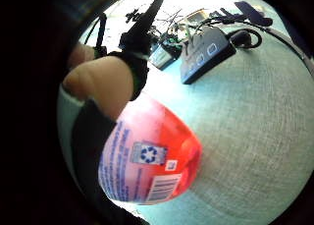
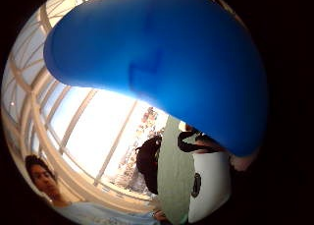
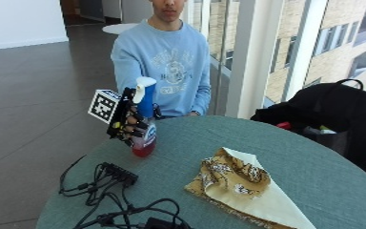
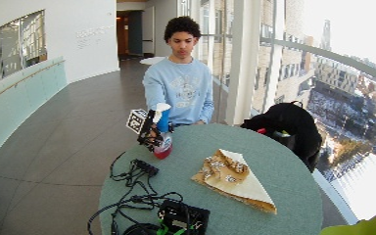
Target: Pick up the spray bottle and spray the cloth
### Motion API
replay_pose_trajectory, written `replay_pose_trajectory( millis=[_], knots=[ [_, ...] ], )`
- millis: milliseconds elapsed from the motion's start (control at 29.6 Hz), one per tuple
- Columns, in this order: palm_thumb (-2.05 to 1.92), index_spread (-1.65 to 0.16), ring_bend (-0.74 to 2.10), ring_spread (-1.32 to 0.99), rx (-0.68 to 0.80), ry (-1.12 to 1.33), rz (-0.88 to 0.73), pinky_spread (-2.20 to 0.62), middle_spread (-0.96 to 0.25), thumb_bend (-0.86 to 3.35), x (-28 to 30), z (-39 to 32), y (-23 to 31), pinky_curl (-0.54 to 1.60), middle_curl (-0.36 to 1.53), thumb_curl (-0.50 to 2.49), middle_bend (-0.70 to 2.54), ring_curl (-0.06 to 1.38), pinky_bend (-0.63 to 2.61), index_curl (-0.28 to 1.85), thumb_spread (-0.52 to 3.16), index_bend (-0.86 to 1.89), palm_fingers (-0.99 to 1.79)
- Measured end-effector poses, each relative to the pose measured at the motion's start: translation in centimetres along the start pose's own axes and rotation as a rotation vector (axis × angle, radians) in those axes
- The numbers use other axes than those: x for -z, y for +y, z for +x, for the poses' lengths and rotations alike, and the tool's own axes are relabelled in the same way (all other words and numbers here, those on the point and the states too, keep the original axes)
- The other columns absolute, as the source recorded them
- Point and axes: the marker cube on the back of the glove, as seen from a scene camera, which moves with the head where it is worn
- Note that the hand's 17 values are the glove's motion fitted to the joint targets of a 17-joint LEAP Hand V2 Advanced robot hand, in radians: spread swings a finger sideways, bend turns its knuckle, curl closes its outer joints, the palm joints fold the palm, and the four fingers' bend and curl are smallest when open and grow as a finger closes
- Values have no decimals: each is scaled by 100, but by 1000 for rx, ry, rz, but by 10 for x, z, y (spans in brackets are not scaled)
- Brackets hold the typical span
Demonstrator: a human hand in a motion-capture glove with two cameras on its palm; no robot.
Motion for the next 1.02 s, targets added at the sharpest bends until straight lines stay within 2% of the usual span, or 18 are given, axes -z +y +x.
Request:
replay_pose_trajectory(
  millis=[440,677,1015],
  knots=[
    [99,-25,55,-10,149,-40,-442,28,-12,-3,-19,-56,-42,27,45,58,39,41,19,36,67,13,97],
    [97,-24,55,-9,70,56,-750,27,-12,-3,-56,-74,-64,29,46,60,35,41,20,35,65,11,102],
    [95,-24,54,-8,19,93,-956,26,-11,-3,-118,-81,-66,31,46,63,33,41,19,34,64,11,104]
  ],
)
